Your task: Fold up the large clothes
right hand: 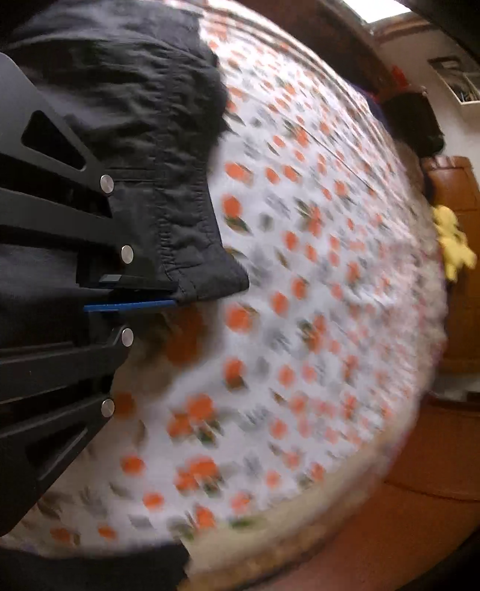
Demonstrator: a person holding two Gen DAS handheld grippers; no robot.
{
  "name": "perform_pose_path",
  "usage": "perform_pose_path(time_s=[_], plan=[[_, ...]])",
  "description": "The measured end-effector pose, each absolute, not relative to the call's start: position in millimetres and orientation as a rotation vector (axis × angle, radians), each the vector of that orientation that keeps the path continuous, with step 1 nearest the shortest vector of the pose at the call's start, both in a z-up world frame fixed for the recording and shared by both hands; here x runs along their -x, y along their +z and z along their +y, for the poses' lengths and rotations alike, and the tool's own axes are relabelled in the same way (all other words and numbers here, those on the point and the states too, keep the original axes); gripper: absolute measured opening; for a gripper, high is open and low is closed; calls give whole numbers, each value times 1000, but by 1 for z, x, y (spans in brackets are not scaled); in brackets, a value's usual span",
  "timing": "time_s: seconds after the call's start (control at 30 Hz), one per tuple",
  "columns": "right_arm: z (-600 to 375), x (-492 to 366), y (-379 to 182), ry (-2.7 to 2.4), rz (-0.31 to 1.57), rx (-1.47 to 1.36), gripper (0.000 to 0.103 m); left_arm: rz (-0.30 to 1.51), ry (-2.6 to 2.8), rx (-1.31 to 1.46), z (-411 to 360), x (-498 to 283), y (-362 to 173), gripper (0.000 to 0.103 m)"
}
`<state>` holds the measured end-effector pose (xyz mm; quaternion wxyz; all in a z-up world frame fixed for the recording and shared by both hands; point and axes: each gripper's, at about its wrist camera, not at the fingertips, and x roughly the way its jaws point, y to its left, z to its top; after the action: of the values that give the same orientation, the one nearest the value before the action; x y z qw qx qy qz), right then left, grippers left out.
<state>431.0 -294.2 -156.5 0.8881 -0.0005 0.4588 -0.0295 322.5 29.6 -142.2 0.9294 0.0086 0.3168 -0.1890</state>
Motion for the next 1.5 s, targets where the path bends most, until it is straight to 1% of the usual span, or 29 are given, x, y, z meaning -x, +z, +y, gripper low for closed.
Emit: perform_pose_path(time_s=[0.13,0.2,0.23,0.27,0.3,0.37,0.43,0.5,0.57,0.67,0.77,0.97,1.0,1.07,1.1,1.13,1.17,1.23,1.33,1.5], plan=[[-296,-426,-144,-141,899,25,7,639,-395,-23,27,-319,-139,71],[-296,-421,-134,-149,872,32,12,632,-399,-30,26,-315,-137,71],[-296,-416,-128,-143,861,34,22,629,-400,-33,25,-314,-136,71],[-296,-413,-123,-140,852,41,30,626,-401,-35,25,-313,-135,71],[-293,-405,-116,-132,836,59,32,623,-403,-37,24,-311,-133,71],[-288,-388,-105,-113,810,84,43,618,-404,-41,23,-307,-131,71],[-281,-372,-99,-84,794,93,49,612,-406,-40,22,-304,-129,71],[-271,-349,-96,-49,784,109,50,599,-405,-41,21,-300,-126,71],[-260,-330,-96,-18,781,116,54,593,-408,-45,19,-297,-125,71],[-240,-297,-100,43,785,135,54,586,-409,-49,17,-290,-123,71],[-224,-275,-107,89,797,152,54,579,-407,-64,14,-283,-122,76],[-187,-237,-124,187,816,177,54,557,-399,-86,10,-270,-117,76],[-183,-234,-125,196,816,183,54,550,-399,-83,10,-267,-116,78],[-171,-225,-129,220,816,198,55,535,-398,-80,10,-261,-114,92],[-167,-222,-130,229,816,201,56,526,-396,-81,10,-258,-113,96],[-163,-219,-132,238,816,207,60,517,-388,-82,11,-256,-112,100],[-159,-215,-133,244,814,216,62,512,-383,-82,12,-254,-111,100],[-155,-209,-137,250,815,229,63,511,-373,-76,15,-250,-112,100],[-152,-203,-143,245,816,244,71,519,-366,-61,21,-246,-115,100],[-160,-199,-150,212,819,216,80,530,-338,-78,29,-238,-124,100]])
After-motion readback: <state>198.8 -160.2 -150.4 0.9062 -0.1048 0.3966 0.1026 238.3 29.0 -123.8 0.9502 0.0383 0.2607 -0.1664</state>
